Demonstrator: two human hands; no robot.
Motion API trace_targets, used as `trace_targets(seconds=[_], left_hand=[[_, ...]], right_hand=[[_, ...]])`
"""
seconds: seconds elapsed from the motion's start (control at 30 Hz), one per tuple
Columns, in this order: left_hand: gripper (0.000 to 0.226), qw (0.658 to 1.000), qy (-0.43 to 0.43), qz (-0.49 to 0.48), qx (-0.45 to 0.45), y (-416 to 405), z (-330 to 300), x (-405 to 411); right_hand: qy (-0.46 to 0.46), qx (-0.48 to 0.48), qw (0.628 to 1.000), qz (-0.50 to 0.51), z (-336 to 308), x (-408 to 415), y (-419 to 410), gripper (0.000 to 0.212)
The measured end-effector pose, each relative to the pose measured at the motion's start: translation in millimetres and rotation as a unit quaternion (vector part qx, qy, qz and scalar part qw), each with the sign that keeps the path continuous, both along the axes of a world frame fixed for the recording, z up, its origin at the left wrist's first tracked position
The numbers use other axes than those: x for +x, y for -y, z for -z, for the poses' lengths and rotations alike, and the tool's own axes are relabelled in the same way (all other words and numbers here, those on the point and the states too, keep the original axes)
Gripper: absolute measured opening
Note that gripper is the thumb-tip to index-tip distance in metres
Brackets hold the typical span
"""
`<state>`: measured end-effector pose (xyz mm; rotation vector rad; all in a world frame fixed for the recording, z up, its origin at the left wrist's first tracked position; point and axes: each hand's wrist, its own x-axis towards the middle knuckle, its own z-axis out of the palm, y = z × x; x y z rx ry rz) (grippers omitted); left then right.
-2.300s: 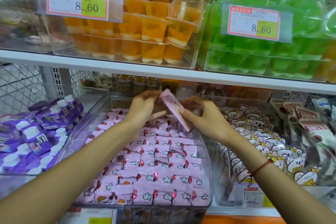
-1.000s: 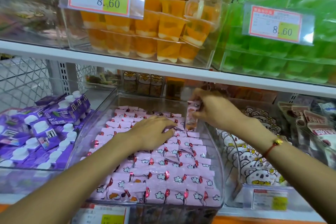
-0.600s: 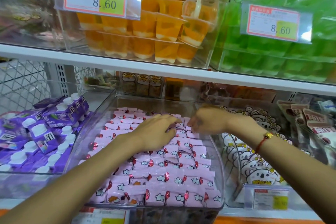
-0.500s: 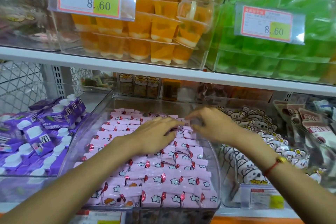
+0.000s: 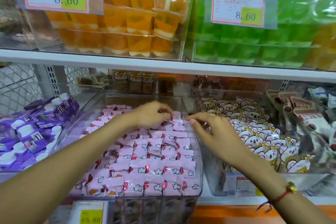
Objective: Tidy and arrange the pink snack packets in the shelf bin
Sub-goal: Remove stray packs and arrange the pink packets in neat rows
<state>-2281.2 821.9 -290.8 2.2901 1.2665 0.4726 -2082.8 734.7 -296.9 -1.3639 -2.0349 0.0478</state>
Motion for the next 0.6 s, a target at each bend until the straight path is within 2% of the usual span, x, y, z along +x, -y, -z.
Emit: trace_targets(seconds=[0.1, 0.2, 0.27, 0.43, 0.53, 0.6], left_hand=[[0.023, 0.996, 0.018, -0.058, 0.06, -14.7, -2.9, 11.4], [0.034, 0.99, -0.096, -0.058, 0.08, -22.0, 5.0, 26.5], [0.038, 0.985, -0.136, -0.059, 0.086, -24.4, 9.5, 30.7], [0.024, 0.986, -0.041, -0.078, 0.139, -18.4, 7.6, 27.8], [0.017, 0.988, -0.04, -0.055, 0.136, -17.2, 6.9, 25.6], [0.012, 0.991, -0.003, -0.06, 0.119, -18.3, 8.5, 24.9]], right_hand=[[-0.036, -0.007, 0.999, -0.022, 1.1, 3.2, -0.2, 0.019], [-0.055, -0.001, 0.998, -0.015, 0.9, 5.9, -0.7, 0.018], [-0.063, -0.005, 0.998, -0.012, 1.9, 6.3, -1.1, 0.019], [-0.066, -0.032, 0.997, -0.012, 4.2, 4.5, -1.4, 0.017], [-0.076, -0.036, 0.996, -0.011, 4.2, 3.4, -1.7, 0.012], [-0.078, -0.036, 0.996, -0.007, 3.5, 2.2, -2.3, 0.009]])
